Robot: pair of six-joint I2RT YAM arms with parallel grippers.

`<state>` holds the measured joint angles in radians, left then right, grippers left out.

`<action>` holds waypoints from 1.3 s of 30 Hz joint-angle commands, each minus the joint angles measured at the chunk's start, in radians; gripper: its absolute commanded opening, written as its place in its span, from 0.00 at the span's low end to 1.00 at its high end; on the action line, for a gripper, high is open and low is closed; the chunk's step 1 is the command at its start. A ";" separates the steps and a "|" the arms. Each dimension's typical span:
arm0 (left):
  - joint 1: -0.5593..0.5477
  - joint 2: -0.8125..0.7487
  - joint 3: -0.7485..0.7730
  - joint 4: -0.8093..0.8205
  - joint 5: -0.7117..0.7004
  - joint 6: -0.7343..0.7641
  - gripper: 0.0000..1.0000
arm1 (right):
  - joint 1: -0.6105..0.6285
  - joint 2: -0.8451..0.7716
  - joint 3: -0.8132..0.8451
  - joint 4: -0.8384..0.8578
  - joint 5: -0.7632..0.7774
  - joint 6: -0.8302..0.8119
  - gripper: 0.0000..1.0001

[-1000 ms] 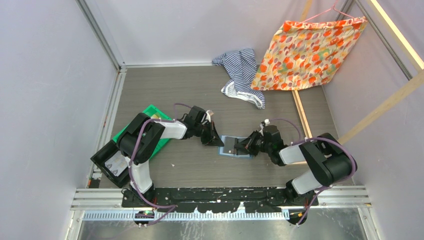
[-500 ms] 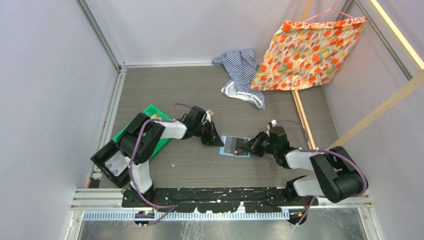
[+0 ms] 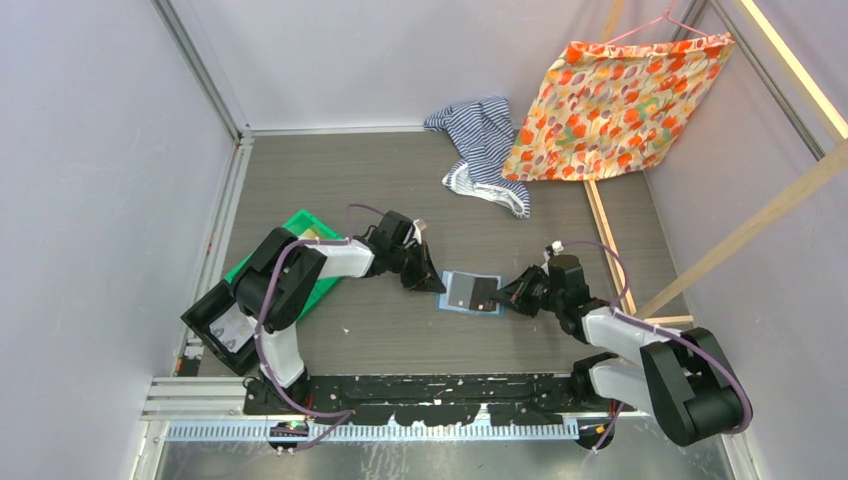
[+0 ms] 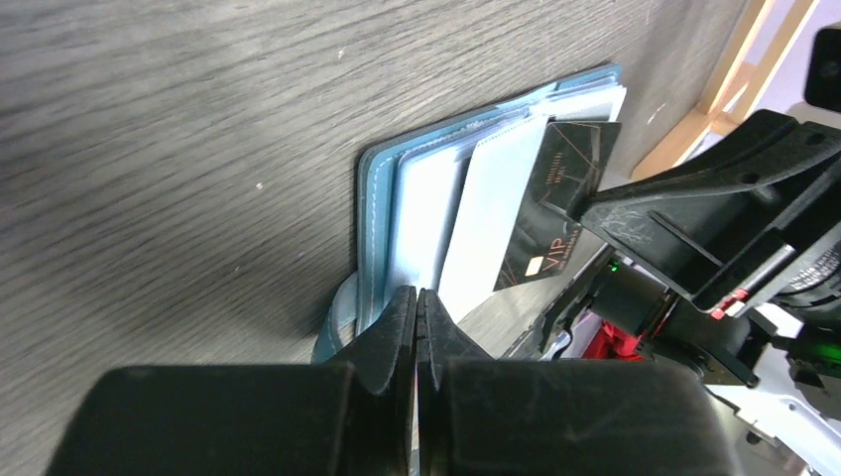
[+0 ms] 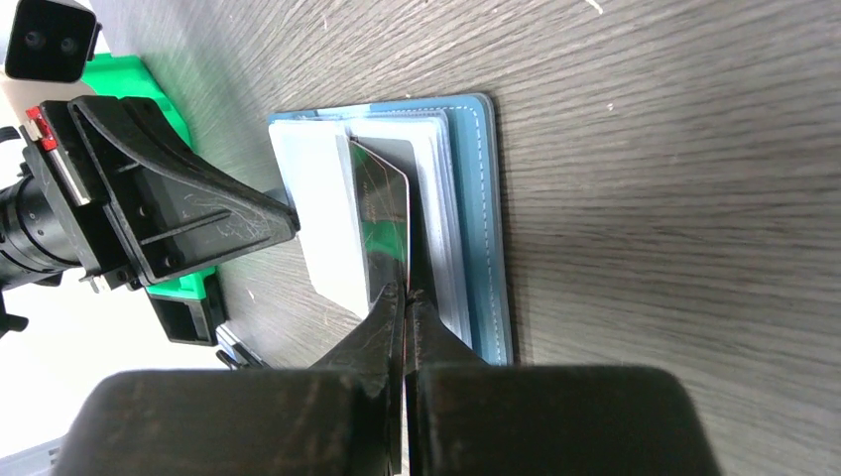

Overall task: Take the credit cards out of the card holder
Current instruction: Remove the credit card from the card holder, then place the credit card in the storage box.

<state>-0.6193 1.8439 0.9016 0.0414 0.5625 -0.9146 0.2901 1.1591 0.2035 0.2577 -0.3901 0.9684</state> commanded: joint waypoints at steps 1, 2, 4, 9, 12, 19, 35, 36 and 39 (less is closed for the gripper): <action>0.003 -0.038 0.030 -0.183 -0.142 0.088 0.01 | -0.008 -0.061 -0.003 -0.122 0.025 -0.042 0.01; 0.003 -0.050 0.038 -0.207 -0.157 0.097 0.01 | -0.009 -0.073 -0.002 -0.129 0.024 -0.042 0.01; 0.003 -0.076 0.055 -0.253 -0.190 0.113 0.12 | -0.009 -0.095 0.002 -0.146 0.019 -0.040 0.01; 0.003 -0.149 0.096 -0.359 -0.266 0.153 0.35 | -0.011 -0.150 0.008 -0.187 0.015 -0.037 0.01; 0.003 -0.192 0.114 -0.401 -0.286 0.173 0.44 | -0.010 -0.189 0.019 -0.214 0.005 -0.036 0.01; 0.003 -0.273 0.141 -0.457 -0.307 0.195 0.46 | -0.011 -0.271 0.058 -0.298 -0.008 -0.046 0.01; 0.034 -0.467 0.161 -0.616 -0.425 0.213 0.45 | -0.012 -0.315 0.147 -0.353 -0.028 -0.048 0.01; 0.044 -0.480 0.158 -0.633 -0.429 0.215 0.45 | -0.011 -0.312 0.149 -0.347 -0.031 -0.049 0.01; 0.073 -0.522 0.156 -0.660 -0.427 0.219 0.44 | -0.011 -0.307 0.158 -0.338 -0.043 -0.046 0.01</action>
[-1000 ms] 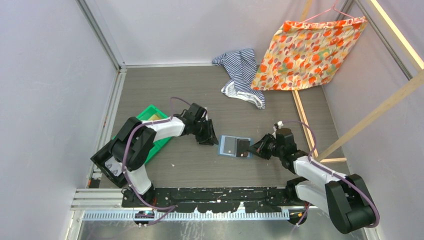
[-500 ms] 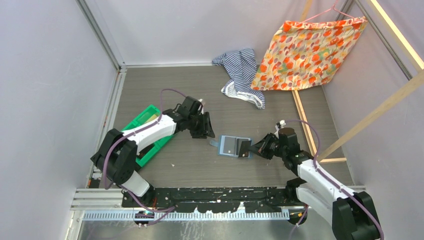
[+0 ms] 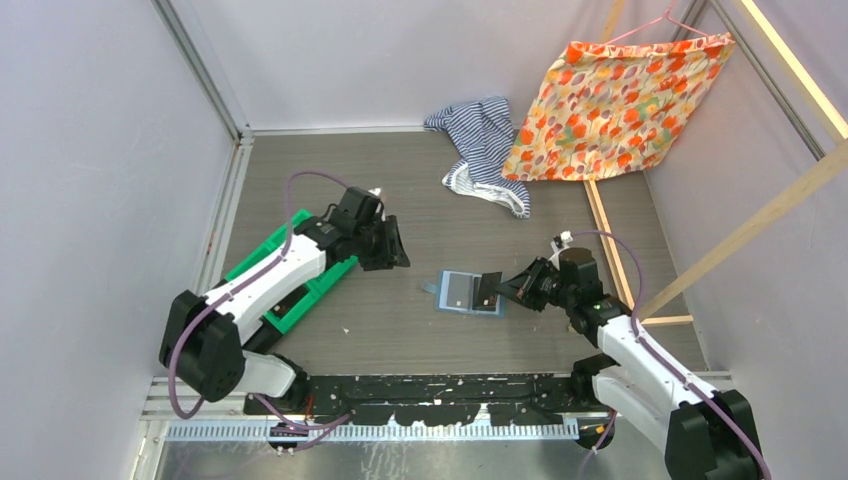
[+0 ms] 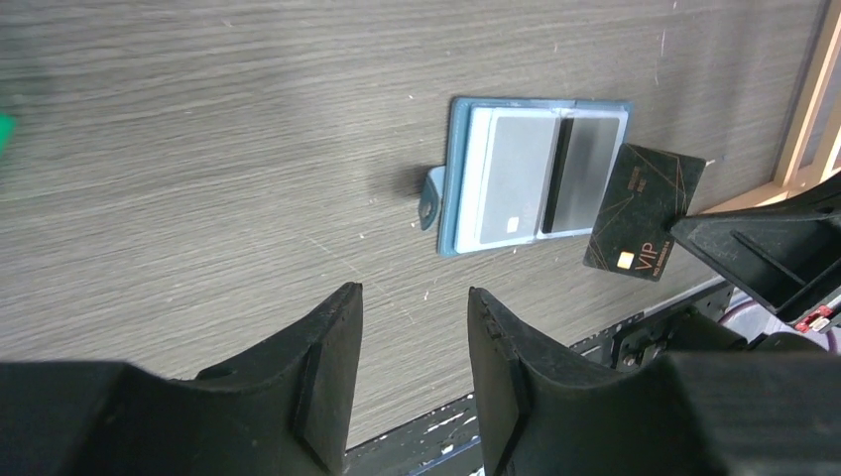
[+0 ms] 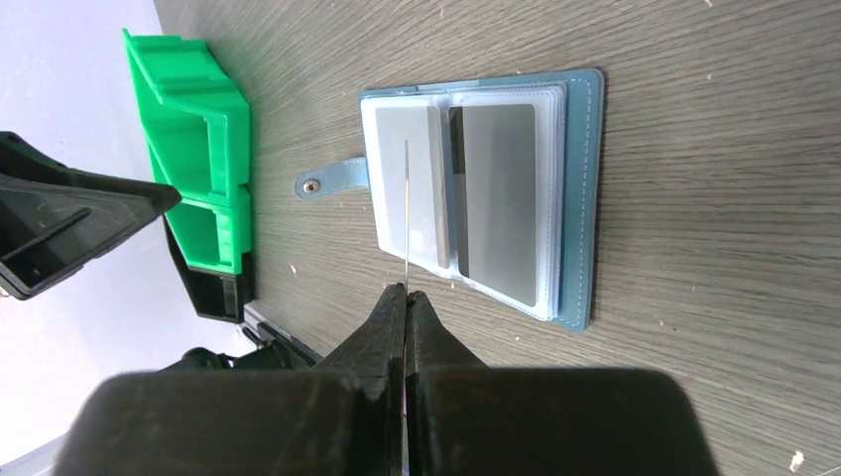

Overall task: Take the credit cards out of the card holder
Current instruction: Place the credit card in the storage box.

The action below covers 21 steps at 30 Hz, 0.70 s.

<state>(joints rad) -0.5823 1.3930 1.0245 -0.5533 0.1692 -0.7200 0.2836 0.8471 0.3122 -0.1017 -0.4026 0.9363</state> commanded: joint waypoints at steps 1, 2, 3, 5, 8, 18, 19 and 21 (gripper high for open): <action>0.045 -0.082 0.035 -0.074 -0.028 0.025 0.44 | -0.004 0.006 0.053 0.023 -0.033 -0.014 0.01; 0.052 -0.092 0.038 -0.082 -0.018 0.025 0.44 | -0.004 0.006 0.056 0.025 -0.038 -0.012 0.01; 0.059 -0.100 0.044 -0.092 -0.008 0.025 0.44 | -0.004 0.005 0.058 0.031 -0.042 -0.007 0.01; 0.066 -0.116 0.058 -0.110 0.007 0.024 0.44 | -0.003 0.010 0.066 0.045 -0.059 -0.002 0.01; 0.072 -0.147 0.102 -0.157 0.000 0.022 0.44 | 0.008 0.015 0.083 0.057 -0.064 0.013 0.01; 0.088 -0.215 0.171 -0.190 0.125 -0.005 0.50 | 0.147 0.052 0.132 0.195 -0.033 0.075 0.01; 0.088 -0.215 0.144 -0.145 0.182 -0.031 0.56 | 0.163 0.064 0.128 0.235 -0.048 0.092 0.01; 0.088 -0.223 0.071 -0.021 0.298 -0.074 0.61 | 0.172 0.077 0.112 0.345 -0.076 0.125 0.01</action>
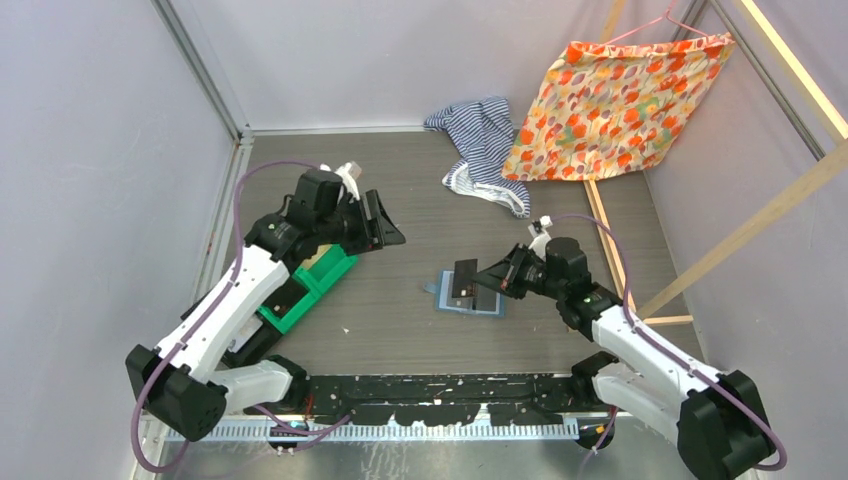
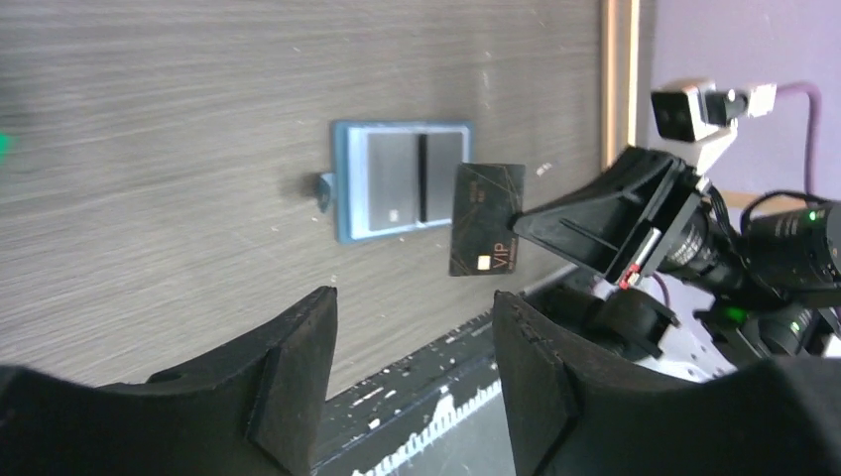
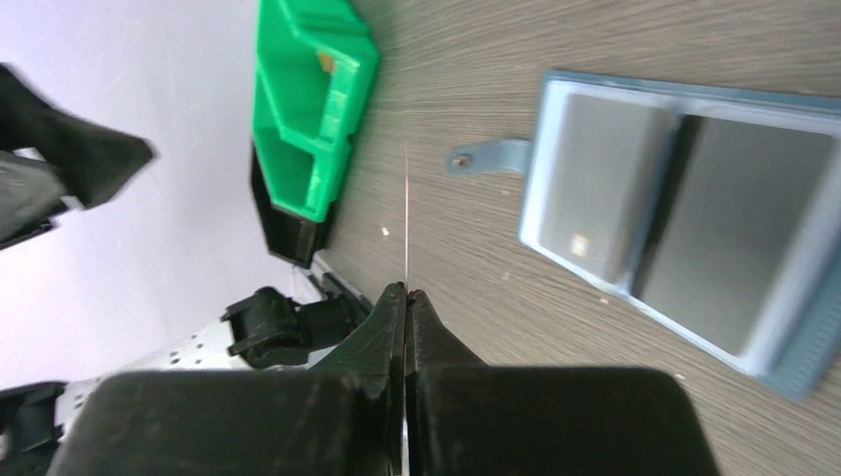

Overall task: Take the credit cards out of the card holder
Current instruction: Place the credit card in the storage box.

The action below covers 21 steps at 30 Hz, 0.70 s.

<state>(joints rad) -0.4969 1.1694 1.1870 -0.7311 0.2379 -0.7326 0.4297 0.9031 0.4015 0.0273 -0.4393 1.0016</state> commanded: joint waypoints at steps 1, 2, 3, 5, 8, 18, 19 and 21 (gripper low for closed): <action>0.003 -0.006 -0.126 0.228 0.279 -0.092 0.63 | 0.027 0.027 0.014 0.271 -0.060 0.085 0.01; 0.003 -0.013 -0.162 0.290 0.319 -0.121 0.65 | 0.027 0.036 0.009 0.318 -0.073 0.104 0.01; 0.004 -0.019 -0.194 0.355 0.354 -0.148 0.67 | 0.027 0.044 0.007 0.354 -0.085 0.121 0.01; 0.003 -0.025 -0.257 0.481 0.414 -0.204 0.68 | 0.032 0.061 0.010 0.405 -0.098 0.144 0.01; 0.003 -0.022 -0.327 0.622 0.468 -0.254 0.68 | 0.043 0.090 0.014 0.466 -0.107 0.179 0.01; 0.003 0.011 -0.421 0.897 0.526 -0.333 0.64 | 0.063 0.163 0.019 0.645 -0.114 0.276 0.01; 0.003 0.018 -0.420 0.899 0.528 -0.333 0.63 | 0.067 0.168 0.023 0.651 -0.115 0.280 0.01; 0.003 0.030 -0.417 0.902 0.533 -0.337 0.62 | 0.076 0.175 0.031 0.656 -0.120 0.279 0.01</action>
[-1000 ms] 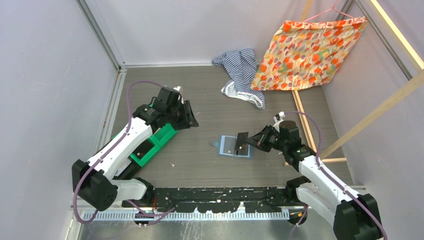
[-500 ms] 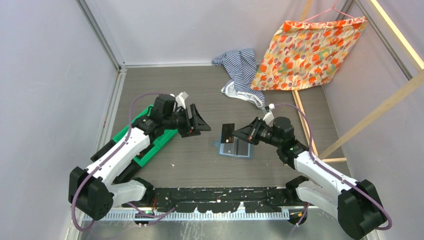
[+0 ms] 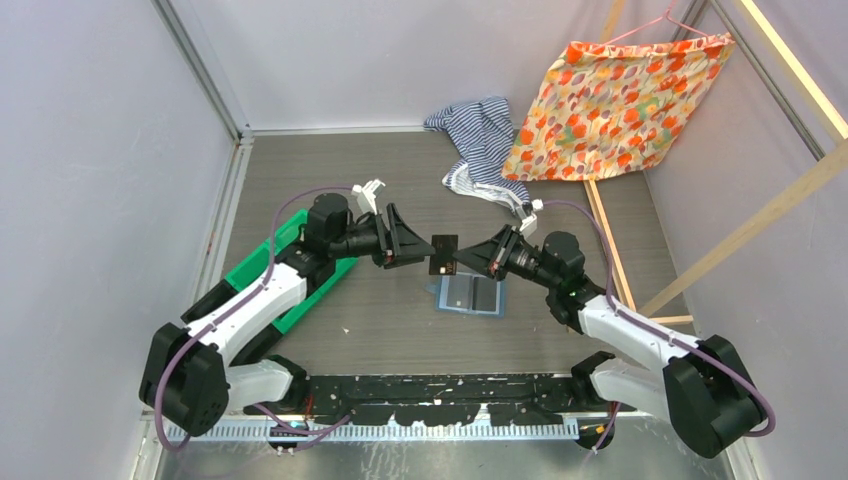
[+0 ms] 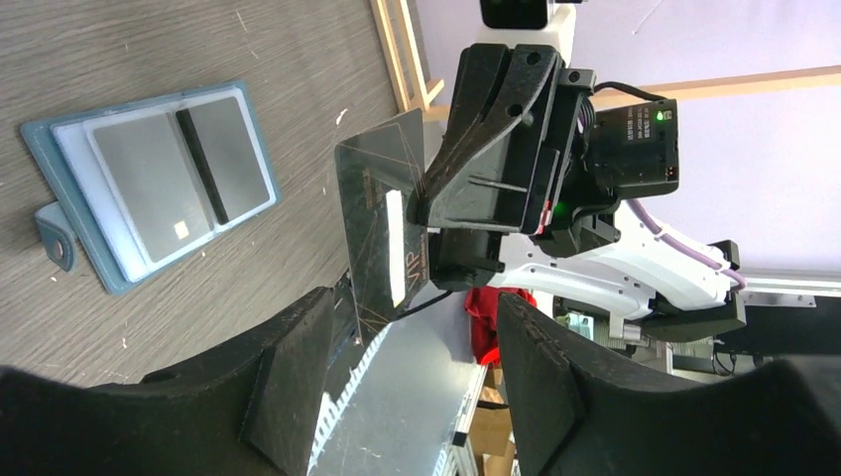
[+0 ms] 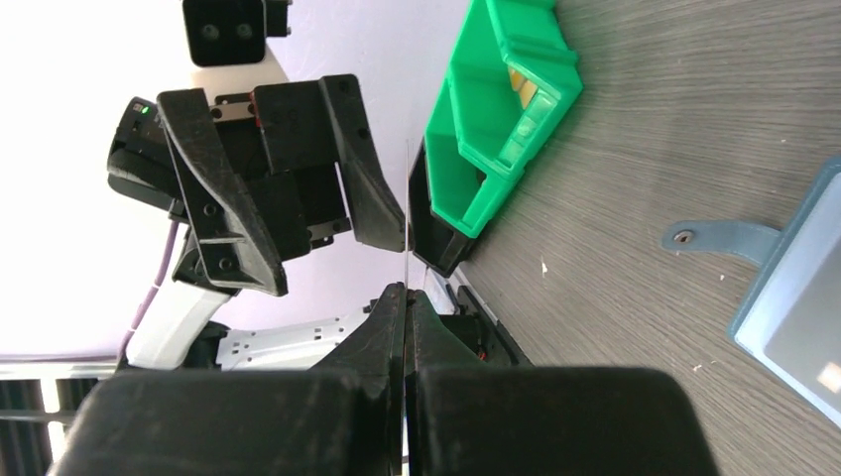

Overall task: Take the credit cards out of the card holder
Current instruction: Place the credit card in the storage box.

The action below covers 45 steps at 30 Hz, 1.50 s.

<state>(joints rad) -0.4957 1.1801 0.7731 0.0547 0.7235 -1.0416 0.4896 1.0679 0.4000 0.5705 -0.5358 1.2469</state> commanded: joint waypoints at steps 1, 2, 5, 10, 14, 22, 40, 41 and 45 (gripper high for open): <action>0.002 0.025 -0.002 0.118 0.049 -0.031 0.61 | 0.020 0.015 0.036 0.114 -0.024 0.033 0.01; 0.002 0.029 -0.003 0.127 0.052 -0.034 0.60 | 0.024 0.019 0.038 0.116 -0.024 0.033 0.01; 0.002 0.036 -0.003 0.140 0.054 -0.042 0.57 | 0.035 0.030 0.041 0.125 -0.020 0.033 0.01; 0.002 0.053 0.001 0.150 0.057 -0.051 0.48 | 0.048 0.050 0.048 0.154 -0.023 0.041 0.01; 0.002 0.067 0.002 0.163 0.062 -0.060 0.41 | 0.052 0.055 0.045 0.161 -0.023 0.043 0.01; 0.002 0.081 0.001 0.180 0.065 -0.074 0.19 | 0.053 0.070 0.042 0.177 -0.027 0.048 0.01; 0.002 -0.511 0.011 -0.628 -0.897 -0.085 0.00 | 0.005 -0.091 0.220 -0.533 0.118 -0.304 0.82; 0.002 -0.583 -0.003 -0.687 -0.997 -0.115 0.00 | -0.015 -0.087 0.222 -0.539 0.102 -0.305 0.83; 0.002 -0.872 -0.037 -1.006 -1.348 -0.373 0.00 | -0.048 -0.055 0.226 -0.541 0.057 -0.311 0.83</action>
<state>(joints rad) -0.4957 0.5049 0.7677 -0.5491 -0.1383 -1.1778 0.4679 0.9897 0.6025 0.1246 -0.4610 0.9997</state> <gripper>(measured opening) 0.011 0.825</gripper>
